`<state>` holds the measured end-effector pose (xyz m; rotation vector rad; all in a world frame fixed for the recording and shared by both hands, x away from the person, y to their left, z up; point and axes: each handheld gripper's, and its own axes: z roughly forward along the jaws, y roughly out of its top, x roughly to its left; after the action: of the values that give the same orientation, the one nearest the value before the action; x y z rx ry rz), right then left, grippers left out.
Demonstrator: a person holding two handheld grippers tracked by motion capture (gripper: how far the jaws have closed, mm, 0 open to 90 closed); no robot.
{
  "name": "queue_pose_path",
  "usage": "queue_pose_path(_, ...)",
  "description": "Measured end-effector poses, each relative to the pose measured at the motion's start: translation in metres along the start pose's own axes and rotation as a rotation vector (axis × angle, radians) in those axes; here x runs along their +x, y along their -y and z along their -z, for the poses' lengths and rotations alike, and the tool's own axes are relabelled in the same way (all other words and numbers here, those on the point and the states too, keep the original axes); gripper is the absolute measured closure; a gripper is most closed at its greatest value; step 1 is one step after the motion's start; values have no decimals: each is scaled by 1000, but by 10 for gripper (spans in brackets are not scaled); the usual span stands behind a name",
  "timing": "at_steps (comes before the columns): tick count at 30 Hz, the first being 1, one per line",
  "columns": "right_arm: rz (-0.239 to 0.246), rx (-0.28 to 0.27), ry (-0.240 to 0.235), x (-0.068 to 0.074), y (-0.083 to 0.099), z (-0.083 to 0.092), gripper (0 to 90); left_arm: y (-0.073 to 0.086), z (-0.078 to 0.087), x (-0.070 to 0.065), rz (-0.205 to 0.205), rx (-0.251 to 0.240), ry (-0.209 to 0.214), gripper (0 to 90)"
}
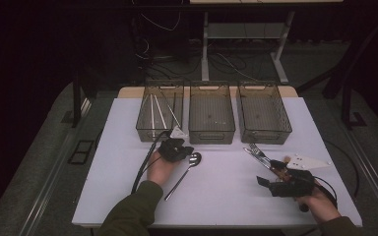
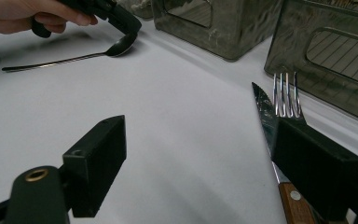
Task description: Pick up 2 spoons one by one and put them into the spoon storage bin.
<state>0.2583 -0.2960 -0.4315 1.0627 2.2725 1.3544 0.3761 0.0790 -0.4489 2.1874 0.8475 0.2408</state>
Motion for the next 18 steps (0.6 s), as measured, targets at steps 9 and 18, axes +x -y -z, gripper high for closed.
queue_pose_path(9,3,-1,0,0,0,0,182,-2,-5,-5,-13,9,17,893)
queue_pose_path(18,6,-1,1,0,0,1,182,-8,-14,-18,-42,20,55,893)
